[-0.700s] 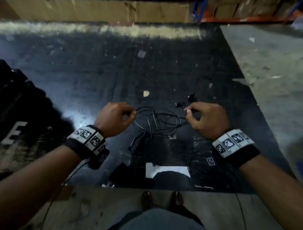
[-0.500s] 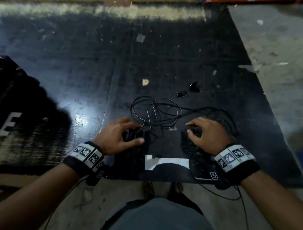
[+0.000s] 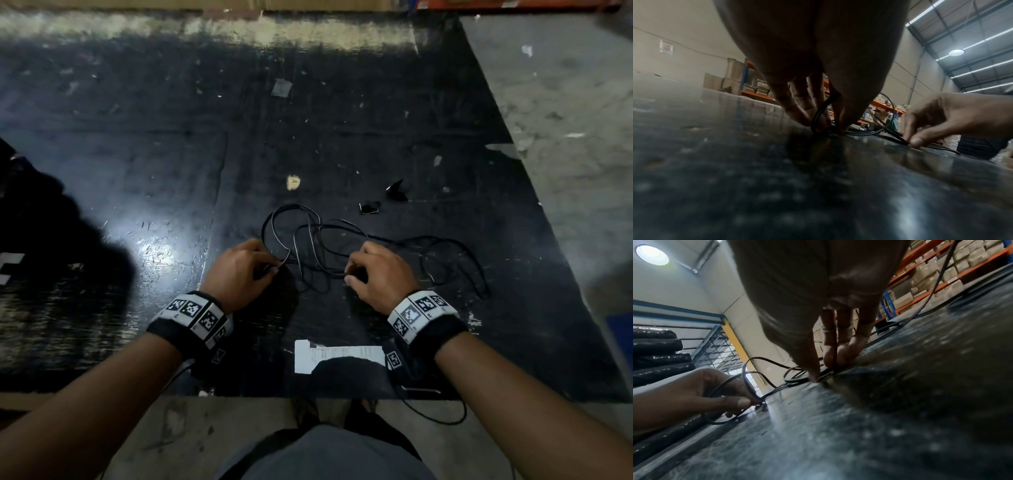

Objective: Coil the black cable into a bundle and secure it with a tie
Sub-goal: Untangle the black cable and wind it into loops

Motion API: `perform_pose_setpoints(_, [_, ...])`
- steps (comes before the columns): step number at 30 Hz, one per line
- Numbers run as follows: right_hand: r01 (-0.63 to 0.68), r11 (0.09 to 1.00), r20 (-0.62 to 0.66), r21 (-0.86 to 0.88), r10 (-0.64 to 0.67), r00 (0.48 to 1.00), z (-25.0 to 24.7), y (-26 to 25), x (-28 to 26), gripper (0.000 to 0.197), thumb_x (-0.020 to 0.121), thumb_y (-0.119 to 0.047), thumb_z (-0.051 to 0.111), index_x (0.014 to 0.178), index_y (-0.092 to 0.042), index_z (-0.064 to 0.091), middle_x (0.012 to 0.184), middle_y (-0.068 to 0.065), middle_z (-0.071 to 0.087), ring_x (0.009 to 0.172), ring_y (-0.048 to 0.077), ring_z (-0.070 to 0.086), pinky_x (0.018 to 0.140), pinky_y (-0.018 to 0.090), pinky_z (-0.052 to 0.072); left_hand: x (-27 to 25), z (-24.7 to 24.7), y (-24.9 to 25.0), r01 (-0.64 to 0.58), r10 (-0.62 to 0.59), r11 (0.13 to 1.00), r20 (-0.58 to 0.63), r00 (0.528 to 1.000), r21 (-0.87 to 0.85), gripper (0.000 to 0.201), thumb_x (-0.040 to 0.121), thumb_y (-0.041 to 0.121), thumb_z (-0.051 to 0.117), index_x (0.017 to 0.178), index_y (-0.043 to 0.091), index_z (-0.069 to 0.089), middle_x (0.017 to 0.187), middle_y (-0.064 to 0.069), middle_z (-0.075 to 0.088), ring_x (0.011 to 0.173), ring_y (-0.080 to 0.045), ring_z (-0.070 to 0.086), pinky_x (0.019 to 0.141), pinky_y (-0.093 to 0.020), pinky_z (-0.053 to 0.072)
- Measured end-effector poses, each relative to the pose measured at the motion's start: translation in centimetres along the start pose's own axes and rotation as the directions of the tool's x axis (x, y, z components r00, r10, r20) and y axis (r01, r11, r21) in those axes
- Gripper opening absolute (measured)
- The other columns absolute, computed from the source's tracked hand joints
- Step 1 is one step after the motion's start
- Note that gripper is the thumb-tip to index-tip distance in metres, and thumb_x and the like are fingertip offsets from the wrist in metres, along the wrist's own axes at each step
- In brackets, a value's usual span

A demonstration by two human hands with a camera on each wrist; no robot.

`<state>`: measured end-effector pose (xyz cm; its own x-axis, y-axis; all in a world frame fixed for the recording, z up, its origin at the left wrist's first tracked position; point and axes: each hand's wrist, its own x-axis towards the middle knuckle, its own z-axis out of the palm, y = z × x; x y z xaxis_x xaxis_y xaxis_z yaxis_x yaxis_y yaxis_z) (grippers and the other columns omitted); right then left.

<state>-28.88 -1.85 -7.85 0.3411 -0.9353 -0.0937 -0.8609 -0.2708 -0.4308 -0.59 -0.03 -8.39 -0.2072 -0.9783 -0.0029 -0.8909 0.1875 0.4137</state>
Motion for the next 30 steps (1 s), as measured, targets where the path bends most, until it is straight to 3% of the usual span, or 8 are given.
perform_pose_setpoints(3, [0.068,0.997,0.023,-0.044,-0.067,0.997,0.0,0.1,-0.2,0.015,0.084,-0.034,0.075,0.091,-0.023,0.067,0.099,-0.006,0.057,0.095,0.014,0.056,0.075,0.028,0.047,0.4,-0.3,-0.2,-0.009,0.009,1.000,0.000,1.000,-0.005,0.019,0.087,0.030,0.076,0.104,0.024,0.082,0.104,-0.001,0.071,0.082,-0.022,0.070,0.072,-0.025,0.050])
perform_pose_setpoints(6, [0.113,0.993,0.070,-0.045,-0.109,0.992,-0.7,-0.2,0.5,0.013,0.089,-0.032,0.070,0.090,-0.021,0.063,0.099,-0.006,0.055,0.090,0.017,0.059,0.070,0.030,0.044,0.3,-0.8,-0.3,-0.021,0.023,0.999,0.067,0.998,-0.039,0.031,0.084,0.045,0.078,0.109,0.027,0.079,0.105,0.002,0.067,0.080,-0.014,0.066,0.073,-0.030,0.057])
perform_pose_setpoints(10, [0.065,0.949,-0.082,0.310,-0.041,0.996,-3.6,-0.4,1.7,0.009,0.088,-0.027,0.071,0.085,-0.021,0.065,0.080,-0.007,0.069,0.070,0.017,0.066,0.068,0.035,0.056,0.1,-2.2,-0.6,0.007,-0.004,0.994,0.025,1.000,-0.111,0.061,0.076,0.079,0.064,0.116,0.033,0.066,0.112,0.010,0.059,0.088,-0.003,0.063,0.071,-0.026,0.057])
perform_pose_setpoints(13, [0.087,0.802,-0.152,0.591,0.005,0.988,-6.7,-1.2,2.3,0.006,0.090,-0.011,0.071,0.089,-0.007,0.068,0.075,0.008,0.074,0.057,0.022,0.068,0.059,0.036,0.059,0.5,-3.8,0.6,-0.018,-0.028,0.963,-0.163,0.986,-0.271,0.050,0.084,0.068,0.065,0.114,0.027,0.064,0.113,0.005,0.059,0.094,-0.005,0.063,0.075,-0.025,0.055])
perform_pose_setpoints(17, [0.126,0.603,-0.157,0.788,-0.002,0.988,-9.6,-2.9,3.1,0.012,0.088,0.007,0.069,0.099,0.005,0.064,0.079,0.017,0.074,0.062,0.023,0.069,0.056,0.030,0.059,1.9,-5.7,3.7,-0.124,0.024,0.928,-0.275,0.961,-0.352,0.019,0.093,0.040,0.068,0.106,0.025,0.069,0.105,0.004,0.063,0.088,-0.009,0.067,0.077,-0.034,0.060])
perform_pose_setpoints(24, [0.164,0.367,-0.169,0.916,-0.018,0.985,-12.2,-6.7,3.9,0.011,0.086,0.008,0.069,0.093,0.000,0.065,0.085,0.023,0.074,0.050,0.013,0.066,0.048,0.021,0.051,4.5,-7.8,9.1,-0.208,0.180,0.844,-0.104,0.978,-0.495,0.023,0.096,0.037,0.068,0.112,0.023,0.077,0.096,0.009,0.078,0.087,-0.003,0.073,0.080,-0.030,0.060])
perform_pose_setpoints(28, [0.144,0.297,-0.163,0.944,0.040,0.986,-12.8,-8.0,4.0,0.016,0.087,0.009,0.068,0.103,0.010,0.066,0.091,0.025,0.073,0.051,0.002,0.064,0.046,0.013,0.045,4.9,-8.1,9.4,-0.200,0.189,0.780,-0.080,0.979,-0.593,0.032,0.097,0.046,0.061,0.098,0.018,0.077,0.085,-0.001,0.077,0.078,-0.022,0.073,0.074,-0.046,0.058])
perform_pose_setpoints(30, [0.162,0.319,-0.175,0.934,0.013,0.984,-12.9,-8.2,4.2,0.020,0.089,0.008,0.066,0.109,0.007,0.068,0.089,0.023,0.074,0.054,0.002,0.065,0.048,0.013,0.045,4.9,-8.4,9.5,-0.202,0.220,0.689,-0.065,0.973,-0.696,0.032,0.103,0.033,0.057,0.100,0.007,0.076,0.091,-0.006,0.078,0.085,-0.027,0.075,0.080,-0.043,0.060])
